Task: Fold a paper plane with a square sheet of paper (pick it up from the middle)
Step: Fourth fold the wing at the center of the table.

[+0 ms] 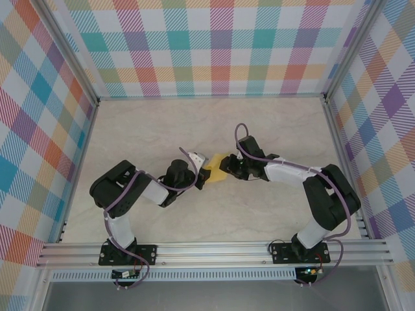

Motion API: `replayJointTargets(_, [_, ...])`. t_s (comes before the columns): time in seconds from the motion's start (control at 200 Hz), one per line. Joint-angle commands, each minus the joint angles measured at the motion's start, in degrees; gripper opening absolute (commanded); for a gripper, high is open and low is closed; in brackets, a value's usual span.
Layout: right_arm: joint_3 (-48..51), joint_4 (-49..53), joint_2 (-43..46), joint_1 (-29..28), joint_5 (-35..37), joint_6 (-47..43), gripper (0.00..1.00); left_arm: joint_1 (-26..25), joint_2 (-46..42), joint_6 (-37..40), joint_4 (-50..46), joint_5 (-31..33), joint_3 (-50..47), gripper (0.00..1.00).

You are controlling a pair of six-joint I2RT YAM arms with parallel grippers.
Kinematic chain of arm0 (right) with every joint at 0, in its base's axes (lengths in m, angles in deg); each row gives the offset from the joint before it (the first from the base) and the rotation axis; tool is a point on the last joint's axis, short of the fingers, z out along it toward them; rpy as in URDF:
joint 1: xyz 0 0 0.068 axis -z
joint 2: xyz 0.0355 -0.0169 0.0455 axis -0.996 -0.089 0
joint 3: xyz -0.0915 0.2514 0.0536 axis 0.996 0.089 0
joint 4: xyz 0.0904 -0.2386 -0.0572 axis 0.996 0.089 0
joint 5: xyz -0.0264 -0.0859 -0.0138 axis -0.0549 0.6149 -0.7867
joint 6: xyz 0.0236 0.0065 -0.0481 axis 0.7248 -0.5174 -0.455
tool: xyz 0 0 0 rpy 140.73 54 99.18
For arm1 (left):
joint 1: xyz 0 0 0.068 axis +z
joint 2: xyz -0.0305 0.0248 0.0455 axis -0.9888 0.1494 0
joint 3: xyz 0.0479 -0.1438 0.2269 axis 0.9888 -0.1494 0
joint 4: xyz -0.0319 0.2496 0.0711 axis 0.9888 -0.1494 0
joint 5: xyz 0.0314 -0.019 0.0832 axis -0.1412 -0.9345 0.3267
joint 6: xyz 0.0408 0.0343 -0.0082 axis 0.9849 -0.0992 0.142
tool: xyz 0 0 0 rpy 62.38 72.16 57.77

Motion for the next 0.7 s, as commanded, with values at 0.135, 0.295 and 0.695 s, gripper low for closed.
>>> replayJointTargets(0.135, [0.35, -8.08, -5.35, 0.82, -3.21, -0.16, 0.33, 0.59, 2.30, -4.06, 2.79, -2.38, 1.42, 0.01])
replayJointTargets(0.295, [2.03, -13.93, -5.76, 1.01, -4.72, -0.35, 0.39, 0.57, 2.45, -6.22, 0.91, -2.47, 0.93, 0.01])
replayJointTargets(0.695, [1.57, -16.12, -8.93, 1.55, -6.88, -0.65, 0.44, 1.22, 3.07, -14.42, -1.58, -4.23, 1.10, 0.01])
